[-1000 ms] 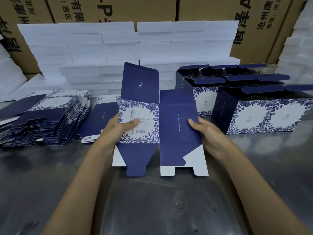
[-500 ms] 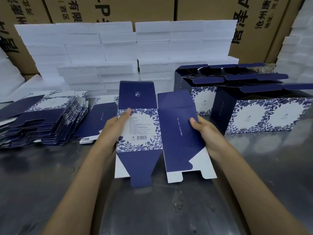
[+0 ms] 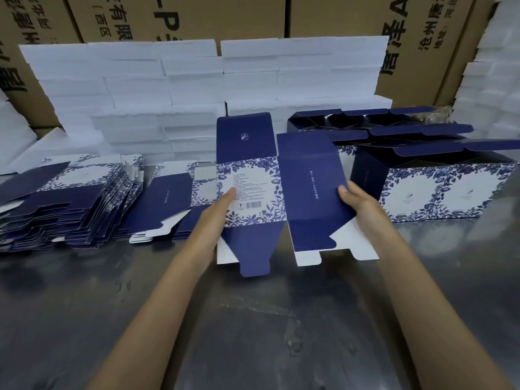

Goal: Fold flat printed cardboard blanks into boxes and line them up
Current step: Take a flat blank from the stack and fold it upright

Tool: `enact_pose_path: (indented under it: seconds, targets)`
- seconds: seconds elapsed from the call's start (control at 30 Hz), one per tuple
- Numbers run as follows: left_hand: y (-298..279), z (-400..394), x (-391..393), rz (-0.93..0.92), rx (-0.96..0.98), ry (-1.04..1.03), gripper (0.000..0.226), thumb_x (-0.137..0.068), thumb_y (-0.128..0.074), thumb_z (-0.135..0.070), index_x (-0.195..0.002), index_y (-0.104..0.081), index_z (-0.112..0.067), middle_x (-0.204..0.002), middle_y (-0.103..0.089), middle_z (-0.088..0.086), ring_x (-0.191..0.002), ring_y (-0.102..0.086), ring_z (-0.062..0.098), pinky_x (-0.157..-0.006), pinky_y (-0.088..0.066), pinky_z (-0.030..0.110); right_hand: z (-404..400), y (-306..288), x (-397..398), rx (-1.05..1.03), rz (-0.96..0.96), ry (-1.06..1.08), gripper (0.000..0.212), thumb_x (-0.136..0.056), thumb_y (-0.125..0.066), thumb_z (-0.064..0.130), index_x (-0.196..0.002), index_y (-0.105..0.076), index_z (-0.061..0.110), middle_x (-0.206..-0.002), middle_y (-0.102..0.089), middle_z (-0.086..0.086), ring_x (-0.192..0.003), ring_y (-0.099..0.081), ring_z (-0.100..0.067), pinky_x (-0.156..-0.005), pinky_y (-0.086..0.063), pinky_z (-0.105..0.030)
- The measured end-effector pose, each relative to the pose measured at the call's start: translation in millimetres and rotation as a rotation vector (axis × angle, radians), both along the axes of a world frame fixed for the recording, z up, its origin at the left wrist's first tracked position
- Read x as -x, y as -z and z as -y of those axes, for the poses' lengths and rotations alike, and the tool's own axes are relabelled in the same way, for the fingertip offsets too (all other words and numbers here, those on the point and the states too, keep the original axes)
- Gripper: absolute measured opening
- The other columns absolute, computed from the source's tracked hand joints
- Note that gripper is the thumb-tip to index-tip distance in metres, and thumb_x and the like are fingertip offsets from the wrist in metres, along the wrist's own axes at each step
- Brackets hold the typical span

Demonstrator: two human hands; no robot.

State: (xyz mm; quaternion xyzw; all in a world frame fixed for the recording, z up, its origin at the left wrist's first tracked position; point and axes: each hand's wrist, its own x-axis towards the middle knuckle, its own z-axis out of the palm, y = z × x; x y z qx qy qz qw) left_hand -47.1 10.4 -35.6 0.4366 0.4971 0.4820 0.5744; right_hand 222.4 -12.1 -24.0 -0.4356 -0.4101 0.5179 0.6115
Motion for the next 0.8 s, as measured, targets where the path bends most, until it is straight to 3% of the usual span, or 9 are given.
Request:
enact_pose_path:
  seconds: [0.07, 0.13, 0.23, 0.33, 0.43, 0.5, 0.6, 0.67, 0.8]
  targets:
    - [5, -3, -4, 0.097, 0.038, 0.101, 0.038, -0.086, -0.067, -0.054, -0.113, -0.075, -0.029, -0.113, -0.076, -0.002, -0.103, -0.073, 0.020, -0.088, -0.058, 0.039, 1, -5, -8, 0.013, -0.055, -0.007, 0.029, -0.105, -0.051, 0.022, -0.128, -0.070, 0.025, -0.123, -0.074, 0.001, -0.111, -0.072, -0.018, -0.087, -0.057, -0.031]
    - [10, -4, -6, 0.112, 0.027, 0.155, 0.035, -0.082, -0.071, -0.048, -0.112, -0.077, -0.029, -0.113, -0.076, -0.002, -0.103, -0.073, 0.020, -0.078, -0.060, 0.035, 4, -7, -10, 0.032, -0.069, -0.023, 0.024, -0.104, -0.053, 0.025, -0.113, -0.076, 0.027, -0.114, -0.077, 0.005, -0.099, -0.075, -0.012, -0.075, -0.060, -0.025]
    - [13, -11, -2, -0.044, -0.002, 0.055, 0.050, -0.071, -0.075, -0.051, -0.116, -0.069, -0.031, -0.107, -0.076, -0.009, -0.099, -0.074, 0.017, -0.087, -0.058, 0.041, 5, -7, -5, 0.067, -0.074, -0.026, 0.025, -0.103, -0.055, 0.026, -0.100, -0.079, 0.029, -0.105, -0.079, 0.006, -0.090, -0.077, -0.011, -0.070, -0.061, -0.025]
    - [14, -13, 6, -0.203, -0.019, -0.034, 0.068, -0.058, -0.077, -0.056, -0.119, -0.058, -0.033, -0.106, -0.074, -0.007, -0.099, -0.072, 0.019, -0.096, -0.054, 0.049, 7, -6, 0, 0.100, -0.049, -0.048, 0.022, -0.102, -0.057, 0.031, -0.115, -0.075, 0.026, -0.110, -0.078, 0.002, -0.093, -0.077, -0.015, -0.072, -0.060, -0.028]
    - [13, -8, 11, -0.372, -0.093, -0.066, 0.070, -0.063, -0.068, -0.058, -0.127, -0.050, -0.036, -0.086, -0.071, -0.018, -0.093, -0.069, 0.013, -0.089, -0.053, 0.040, 12, -4, 7, 0.143, -0.121, -0.147, 0.029, -0.097, -0.062, 0.043, -0.109, -0.080, 0.024, -0.105, -0.079, 0.000, -0.086, -0.078, -0.017, -0.063, -0.060, -0.028]
    - [10, -4, 13, -0.453, -0.153, -0.067, 0.053, -0.064, -0.058, -0.065, -0.113, -0.057, -0.042, -0.078, -0.069, -0.024, -0.089, -0.066, 0.010, -0.078, -0.049, 0.032, 14, -3, 13, 0.075, -0.200, -0.233, 0.034, -0.100, -0.054, 0.044, -0.099, -0.082, 0.025, -0.104, -0.079, 0.000, -0.089, -0.075, -0.018, -0.070, -0.060, -0.029]
    - [1, 5, 11, -0.467, -0.197, -0.066, 0.043, -0.065, -0.053, -0.075, -0.097, -0.067, -0.050, -0.094, -0.071, -0.025, -0.090, -0.066, -0.002, -0.075, -0.047, 0.024, 14, -5, 17, -0.024, -0.229, -0.264, 0.038, -0.101, -0.043, 0.029, -0.098, -0.080, 0.023, -0.106, -0.071, -0.007, -0.098, -0.057, -0.031, -0.083, -0.047, -0.037]
    - [-11, 10, 6, -0.410, -0.199, -0.020, 0.046, -0.067, -0.057, -0.073, -0.106, -0.067, -0.051, -0.104, -0.069, -0.027, -0.099, -0.064, -0.007, -0.086, -0.047, 0.024, 15, -5, 21, -0.009, -0.171, -0.340, 0.046, -0.093, -0.040, 0.017, -0.125, -0.072, 0.022, -0.115, -0.053, -0.017, -0.097, -0.034, -0.037, -0.078, -0.038, -0.039]
    - [-23, 12, 9, -0.178, -0.264, 0.190, 0.065, -0.083, -0.066, -0.022, -0.137, -0.047, -0.052, -0.142, -0.054, -0.016, -0.131, -0.055, 0.020, -0.108, -0.044, 0.048, 14, 3, 33, -0.069, 0.037, -0.342, 0.063, -0.090, -0.043, -0.004, -0.144, -0.057, 0.027, -0.142, -0.061, -0.004, -0.095, -0.046, -0.037, -0.088, -0.038, -0.037]
